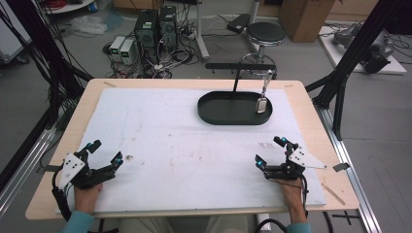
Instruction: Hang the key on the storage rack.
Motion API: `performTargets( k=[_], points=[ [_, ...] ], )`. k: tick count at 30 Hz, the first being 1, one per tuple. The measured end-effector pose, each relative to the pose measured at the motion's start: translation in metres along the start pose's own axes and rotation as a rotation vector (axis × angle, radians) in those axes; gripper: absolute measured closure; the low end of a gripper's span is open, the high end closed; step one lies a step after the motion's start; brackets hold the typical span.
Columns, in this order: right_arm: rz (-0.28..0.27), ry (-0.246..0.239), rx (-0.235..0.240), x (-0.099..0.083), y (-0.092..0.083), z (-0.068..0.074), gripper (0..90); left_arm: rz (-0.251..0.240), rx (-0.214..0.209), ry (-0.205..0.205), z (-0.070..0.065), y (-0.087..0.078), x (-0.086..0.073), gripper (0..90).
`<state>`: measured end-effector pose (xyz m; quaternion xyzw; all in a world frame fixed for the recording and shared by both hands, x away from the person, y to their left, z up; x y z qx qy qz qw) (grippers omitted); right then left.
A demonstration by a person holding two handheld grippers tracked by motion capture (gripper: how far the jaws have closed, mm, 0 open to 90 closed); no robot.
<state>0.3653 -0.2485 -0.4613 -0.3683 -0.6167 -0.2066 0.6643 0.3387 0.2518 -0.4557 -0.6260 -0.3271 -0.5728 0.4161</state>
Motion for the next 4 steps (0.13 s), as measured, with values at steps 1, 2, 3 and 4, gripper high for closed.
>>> performTargets(
  k=[1,2,3,4],
  points=[
    [-0.003,-0.001,-0.006,0.0001,-0.0003,0.0004,0.7,0.000,0.000,0.000,0.0000,0.0000,0.0000,12.4],
    [-0.005,-0.003,-0.013,0.0002,-0.0004,0.0000,0.7,-0.004,0.000,-0.004,-0.0002,0.0001,0.0003,12.4],
    [-0.004,0.000,-0.015,0.0001,-0.0003,-0.0001,0.7,-0.006,0.000,-0.004,-0.0002,0.0000,0.0004,12.4],
    [-0.001,0.007,-0.016,-0.0004,-0.0005,-0.0004,0.7,-0.005,0.000,-0.004,-0.0001,0.0000,0.0004,12.4]
  ],
)
Point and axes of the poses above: each handheld gripper's, and its own axes: y roughly forward along the jaws, x roughly out of its top, z roughly to its left, the point moved 9 cm from there along y, roughly forward along the jaws, and after that the axes turned 10 degrees about z, right-handed, at the moved point
